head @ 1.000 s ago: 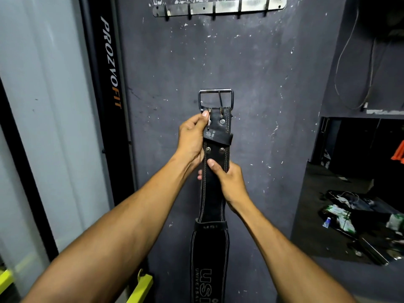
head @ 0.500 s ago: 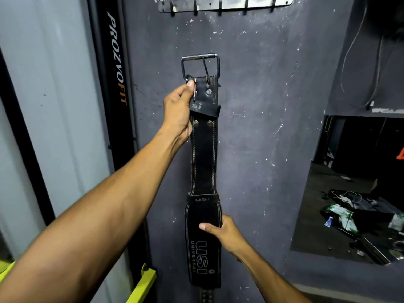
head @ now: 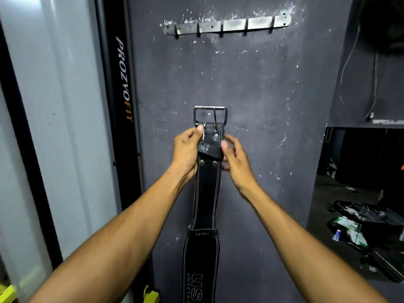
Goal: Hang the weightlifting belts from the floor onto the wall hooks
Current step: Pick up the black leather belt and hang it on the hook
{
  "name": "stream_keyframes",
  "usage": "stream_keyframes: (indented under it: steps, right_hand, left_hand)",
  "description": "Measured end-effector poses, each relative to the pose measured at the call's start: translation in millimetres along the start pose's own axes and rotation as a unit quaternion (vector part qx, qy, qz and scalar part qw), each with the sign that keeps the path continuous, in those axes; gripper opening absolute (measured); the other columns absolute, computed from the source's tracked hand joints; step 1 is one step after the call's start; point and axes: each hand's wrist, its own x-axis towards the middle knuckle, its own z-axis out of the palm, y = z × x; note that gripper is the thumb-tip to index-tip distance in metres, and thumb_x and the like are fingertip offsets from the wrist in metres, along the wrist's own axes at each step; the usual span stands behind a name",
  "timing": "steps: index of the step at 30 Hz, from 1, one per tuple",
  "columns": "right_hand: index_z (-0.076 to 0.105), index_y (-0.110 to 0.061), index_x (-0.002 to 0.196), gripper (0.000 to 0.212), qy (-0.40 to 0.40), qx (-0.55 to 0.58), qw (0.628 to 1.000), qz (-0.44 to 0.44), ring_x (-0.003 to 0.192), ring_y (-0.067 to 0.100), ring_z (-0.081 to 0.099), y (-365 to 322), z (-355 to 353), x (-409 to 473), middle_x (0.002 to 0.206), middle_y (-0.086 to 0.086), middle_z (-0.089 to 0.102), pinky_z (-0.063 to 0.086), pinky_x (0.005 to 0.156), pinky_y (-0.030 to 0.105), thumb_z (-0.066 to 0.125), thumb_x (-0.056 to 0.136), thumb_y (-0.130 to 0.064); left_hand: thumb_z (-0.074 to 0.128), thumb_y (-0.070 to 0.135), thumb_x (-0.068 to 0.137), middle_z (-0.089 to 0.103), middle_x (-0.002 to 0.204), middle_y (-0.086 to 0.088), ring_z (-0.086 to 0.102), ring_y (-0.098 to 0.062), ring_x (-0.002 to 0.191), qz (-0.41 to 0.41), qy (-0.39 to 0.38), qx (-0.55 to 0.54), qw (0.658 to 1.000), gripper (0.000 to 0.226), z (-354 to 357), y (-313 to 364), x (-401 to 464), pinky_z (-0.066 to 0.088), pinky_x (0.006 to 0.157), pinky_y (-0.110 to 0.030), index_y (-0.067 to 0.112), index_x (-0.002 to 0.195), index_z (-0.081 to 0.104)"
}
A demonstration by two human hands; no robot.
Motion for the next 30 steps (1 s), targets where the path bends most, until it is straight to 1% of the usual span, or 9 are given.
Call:
stream_keyframes:
  steps: [2,4,9,12,15,18,21,26,30]
  right_hand:
    - [0.052,-0.026,0.142,0.041,0.042,-0.064,0.996,-0.044,0.093,0.012,0.072,-25.4,0.3,23.9,0.104,0.002,0.073,0.058,0.081,0.028,0.059,0.104,-0.040]
    - [0.057,-0.026,0.139,0.039,0.079,-0.165,0.978,-0.096,0.080,0.007,0.067,-36.4,-1.3,39.6,0.090,-0.002,0.071,0.053,0.075,0.020,0.061,0.102,-0.040]
    - [0.072,-0.019,0.100,0.029,0.156,-0.319,0.917,-0.182,0.086,0.019,0.062,-30.5,-15.6,72.6,0.097,0.000,0.060,0.048,0.074,0.033,0.055,0.104,-0.042]
    - [0.071,-0.016,0.095,0.029,0.140,-0.251,0.936,-0.203,0.097,0.016,0.060,-25.0,-28.3,98.4,0.105,-0.001,0.053,0.050,0.083,0.031,0.056,0.105,-0.038]
    - [0.060,-0.031,0.075,0.033,0.100,-0.174,0.958,-0.208,0.064,-0.003,0.049,-27.0,-43.7,123.8,0.071,-0.016,0.057,0.040,0.061,0.021,0.054,0.107,-0.039]
    - [0.047,-0.025,0.066,0.045,0.099,-0.199,0.947,-0.232,0.055,0.001,0.035,-33.6,-64.8,154.6,0.055,-0.014,0.043,0.032,0.051,0.025,0.050,0.107,-0.045]
    - [0.046,-0.019,0.062,0.052,0.129,-0.198,0.939,-0.251,0.052,0.002,0.035,-50.4,-87.2,194.4,0.052,-0.012,0.041,0.031,0.051,0.025,0.050,0.108,-0.044]
    - [0.032,-0.022,0.053,0.061,0.157,-0.164,0.939,-0.257,0.051,0.006,0.029,-101.0,-121.9,266.9,0.046,-0.012,0.033,0.026,0.051,0.031,0.052,0.107,-0.043]
    - [0.032,-0.017,0.053,0.064,0.186,-0.197,0.925,-0.268,0.063,0.020,0.034,-144.1,-145.0,318.8,0.054,-0.001,0.034,0.025,0.057,0.036,0.051,0.106,-0.046]
  left_hand:
    - [0.056,0.015,0.104,0.070,0.095,-0.025,0.066,-0.031,0.085,0.012,0.005,0.014,1.000,0.022,2.1,-5.2,0.5,0.054,0.085,-0.043,-0.003,0.104,0.068]
    - [0.058,0.013,0.103,0.073,0.094,-0.022,0.071,-0.027,0.079,0.028,0.014,0.018,0.999,0.017,7.0,-6.3,5.3,0.058,0.080,-0.038,0.001,0.114,0.063]
    - [0.058,0.012,0.103,0.079,0.093,-0.021,0.075,-0.030,0.080,0.088,0.001,0.060,0.994,0.033,25.0,-10.4,30.5,0.062,0.074,-0.042,0.025,0.133,0.052]
    - [0.058,0.012,0.103,0.079,0.089,-0.016,0.074,-0.025,0.080,0.104,0.002,0.070,0.992,0.033,37.3,-19.0,50.0,0.061,0.074,-0.042,0.024,0.133,0.058]
    - [0.059,0.013,0.102,0.078,0.082,-0.005,0.072,-0.016,0.076,0.116,0.015,0.082,0.990,0.028,55.0,-30.3,75.8,0.060,0.076,-0.035,0.019,0.128,0.066]
    - [0.058,0.024,0.102,0.079,0.094,-0.003,0.071,-0.015,0.084,0.143,0.032,0.161,0.976,0.026,75.4,-34.3,107.7,0.061,0.087,-0.040,0.019,0.125,0.070]
    - [0.054,0.035,0.102,0.074,0.075,0.015,0.062,0.000,0.070,0.211,-0.001,0.245,0.946,0.028,101.7,-21.7,145.8,0.058,0.074,-0.030,0.027,0.089,0.077]
    - [0.051,0.043,0.097,0.062,0.064,-0.008,0.051,-0.013,0.064,0.277,-0.009,0.287,0.917,0.050,157.7,15.0,220.7,0.050,0.062,-0.036,0.000,0.077,0.064]
    - [0.056,0.039,0.097,0.051,0.072,-0.008,0.045,-0.016,0.073,0.263,-0.001,0.257,0.930,0.049,203.7,39.3,279.4,0.044,0.067,-0.036,-0.004,0.077,0.062]
